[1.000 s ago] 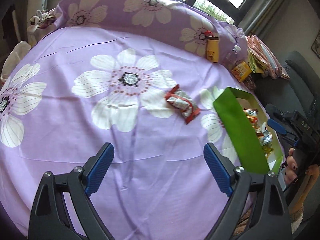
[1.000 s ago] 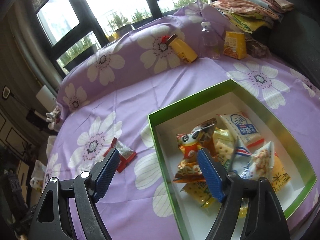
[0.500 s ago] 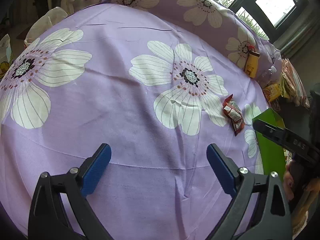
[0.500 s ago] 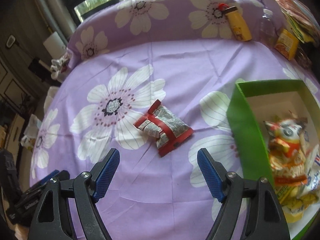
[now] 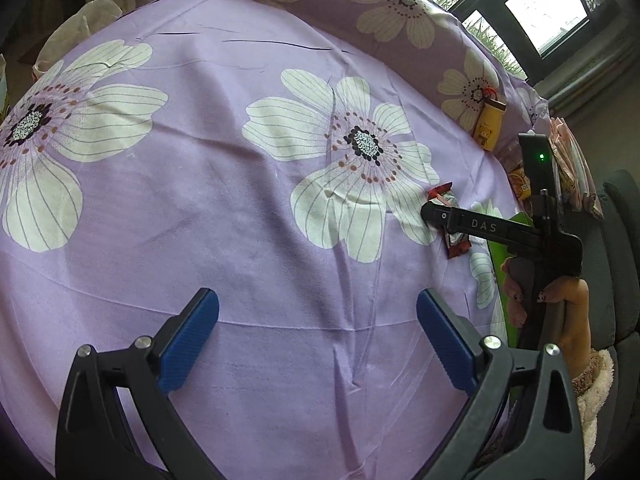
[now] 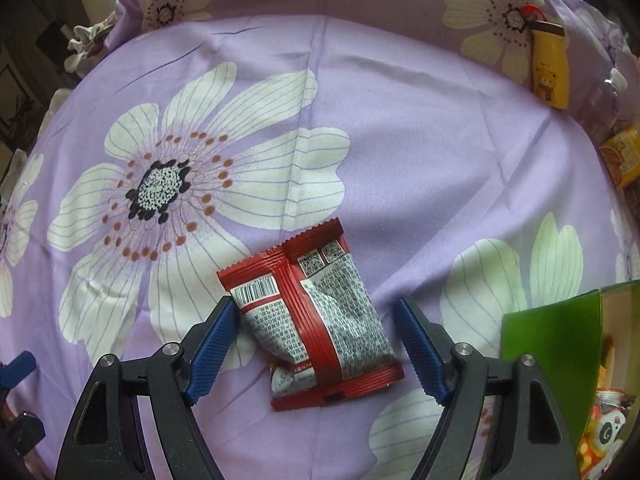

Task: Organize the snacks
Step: 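Move the right gripper back to the red-and-white wafer packet, then grasp the red-and-white wafer packet with the right gripper and lift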

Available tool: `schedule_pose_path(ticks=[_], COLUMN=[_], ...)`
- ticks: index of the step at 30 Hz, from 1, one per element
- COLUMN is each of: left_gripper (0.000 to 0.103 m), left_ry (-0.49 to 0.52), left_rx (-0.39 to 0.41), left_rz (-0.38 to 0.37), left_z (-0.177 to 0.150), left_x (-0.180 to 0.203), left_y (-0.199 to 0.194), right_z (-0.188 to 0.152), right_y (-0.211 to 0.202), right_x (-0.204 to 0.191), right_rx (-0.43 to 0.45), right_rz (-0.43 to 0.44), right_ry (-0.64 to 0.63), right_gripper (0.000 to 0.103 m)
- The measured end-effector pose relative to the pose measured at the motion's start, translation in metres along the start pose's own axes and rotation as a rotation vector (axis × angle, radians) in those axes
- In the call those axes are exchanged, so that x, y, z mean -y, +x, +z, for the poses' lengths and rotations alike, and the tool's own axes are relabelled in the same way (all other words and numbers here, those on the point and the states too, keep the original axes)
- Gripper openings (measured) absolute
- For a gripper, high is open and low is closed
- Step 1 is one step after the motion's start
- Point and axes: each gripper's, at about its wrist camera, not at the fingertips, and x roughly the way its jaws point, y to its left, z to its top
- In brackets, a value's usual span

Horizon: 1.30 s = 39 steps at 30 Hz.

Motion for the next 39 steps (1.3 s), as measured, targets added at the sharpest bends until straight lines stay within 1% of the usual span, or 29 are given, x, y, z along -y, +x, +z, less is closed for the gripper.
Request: schedule_pose_path(ticks=[1, 3, 4, 8, 10, 12, 13, 17, 20, 22, 26, 27, 31, 35, 39], left_gripper=[0.1, 0.1, 0.1, 0.1, 0.1, 0.1, 0.1, 0.1, 0.1, 0.1, 0.099, 0.099, 0.099, 0.097, 0.093], left_ry=[0.002, 0.002, -0.001, 0.002, 0.007, 0.009, 0.01, 0.017, 0.028, 0.039, 0.051, 0.05, 0.043, 0.049, 0.068], left_rx=[0.001, -0.002, -0.005, 0.003, 0.006, 0.007, 0.009, 0.015, 0.012, 0.016, 0.02, 0.019, 0.028, 0.032, 0.028], left_rz=[0.006, 0.011, 0.012, 0.008, 0.006, 0.013, 0.018, 0.043, 0.051, 0.047, 0.053, 0.048, 0.019, 0.005, -0.023], left_z=[0.0, 0.0, 0.0, -0.001, -0.001, -0.001, -0.002, -0.004, -0.006, -0.007, -0.009, -0.01, -0.012, -0.013, -0.017], left_x=[0.0, 0.0, 0.0, 0.002, 0.003, 0.003, 0.004, 0.005, 0.008, 0.011, 0.013, 0.013, 0.015, 0.017, 0.023], left_y=[0.0, 0.001, 0.001, -0.001, -0.002, -0.002, -0.002, -0.001, 0.001, 0.001, 0.002, 0.002, 0.0, 0.0, 0.001], right_z=[0.001, -0.002, -0.002, -0.017, -0.025, -0.037, -0.042, -0.07, -0.09, -0.103, -0.114, -0.116, -0.12, -0.122, -0.122], right_y=[-0.001, -0.005, -0.007, -0.017, -0.024, -0.032, -0.037, -0.055, -0.058, -0.06, -0.059, -0.059, -0.06, -0.069, -0.082], right_x=[0.001, 0.002, 0.003, 0.006, 0.006, 0.006, 0.005, -0.01, -0.026, -0.034, -0.044, -0.044, -0.042, -0.035, -0.025], right_rx=[0.009, 0.03, 0.035, 0.04, 0.045, 0.047, 0.044, 0.026, 0.005, 0.007, -0.002, 0.003, 0.032, 0.086, 0.165], right_rz=[0.005, 0.008, 0.009, 0.063, 0.1, 0.162, 0.179, 0.222, 0.276, 0.304, 0.287, 0.282, 0.3, 0.315, 0.335], right_ry=[0.006, 0.022, 0.032, 0.085, 0.108, 0.131, 0.132, 0.133, 0.162, 0.167, 0.169, 0.165, 0.154, 0.16, 0.196], right_gripper=[0.074, 0.056, 0.055, 0.051, 0.05, 0.05, 0.05, 0.05, 0.05, 0.05, 0.051, 0.053, 0.056, 0.06, 0.061])
